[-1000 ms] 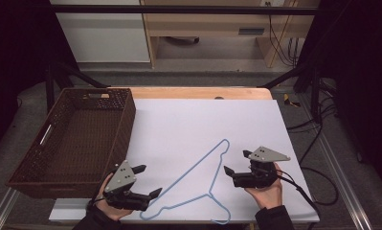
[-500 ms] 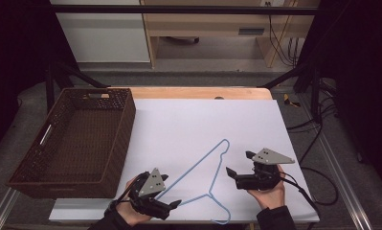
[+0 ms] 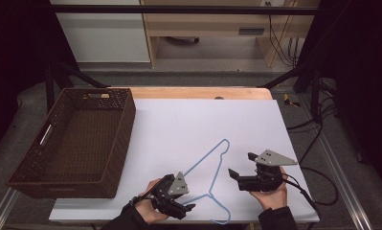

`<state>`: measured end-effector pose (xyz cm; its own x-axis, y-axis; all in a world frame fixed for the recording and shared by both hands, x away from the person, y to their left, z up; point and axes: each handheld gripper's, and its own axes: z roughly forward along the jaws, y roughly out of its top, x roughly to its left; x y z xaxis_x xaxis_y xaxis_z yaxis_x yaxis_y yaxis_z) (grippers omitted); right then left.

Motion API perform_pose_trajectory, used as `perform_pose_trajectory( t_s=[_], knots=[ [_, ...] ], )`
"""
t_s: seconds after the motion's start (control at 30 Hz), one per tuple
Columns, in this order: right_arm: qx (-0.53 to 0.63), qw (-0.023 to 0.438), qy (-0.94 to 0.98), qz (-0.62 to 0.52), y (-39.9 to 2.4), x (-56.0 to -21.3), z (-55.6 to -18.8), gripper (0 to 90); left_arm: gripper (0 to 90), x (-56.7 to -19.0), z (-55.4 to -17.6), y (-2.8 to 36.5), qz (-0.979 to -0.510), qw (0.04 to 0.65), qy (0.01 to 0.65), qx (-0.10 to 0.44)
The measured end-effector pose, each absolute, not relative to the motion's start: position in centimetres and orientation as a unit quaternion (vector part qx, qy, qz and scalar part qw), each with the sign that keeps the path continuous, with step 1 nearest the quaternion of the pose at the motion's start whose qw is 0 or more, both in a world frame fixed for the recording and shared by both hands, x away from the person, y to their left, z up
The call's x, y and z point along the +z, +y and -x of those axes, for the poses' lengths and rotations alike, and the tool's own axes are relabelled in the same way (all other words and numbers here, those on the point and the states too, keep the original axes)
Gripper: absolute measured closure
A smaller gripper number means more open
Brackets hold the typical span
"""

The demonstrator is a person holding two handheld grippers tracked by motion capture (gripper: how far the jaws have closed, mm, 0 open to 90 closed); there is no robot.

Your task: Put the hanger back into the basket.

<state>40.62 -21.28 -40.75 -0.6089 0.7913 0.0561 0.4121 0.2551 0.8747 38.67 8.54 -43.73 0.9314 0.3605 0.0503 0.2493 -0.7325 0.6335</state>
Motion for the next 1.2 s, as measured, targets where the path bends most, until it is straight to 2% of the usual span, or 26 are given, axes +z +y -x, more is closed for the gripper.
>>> perform_pose_trajectory(
  t_s=[0.67, 1.2],
  knots=[
    [0.465, 0.203, 0.769, -0.39, -21.1, -41.0, -40.8, 10.3, 70.3, -45.6, -39.2, 7.5, -0.94, 0.29, 0.164, 0.072],
    [0.465, 0.202, 0.768, -0.391, -21.1, -41.0, -40.8, 10.3, 79.2, -46.0, -39.3, 7.2, -0.946, 0.269, 0.17, 0.062]
  ],
)
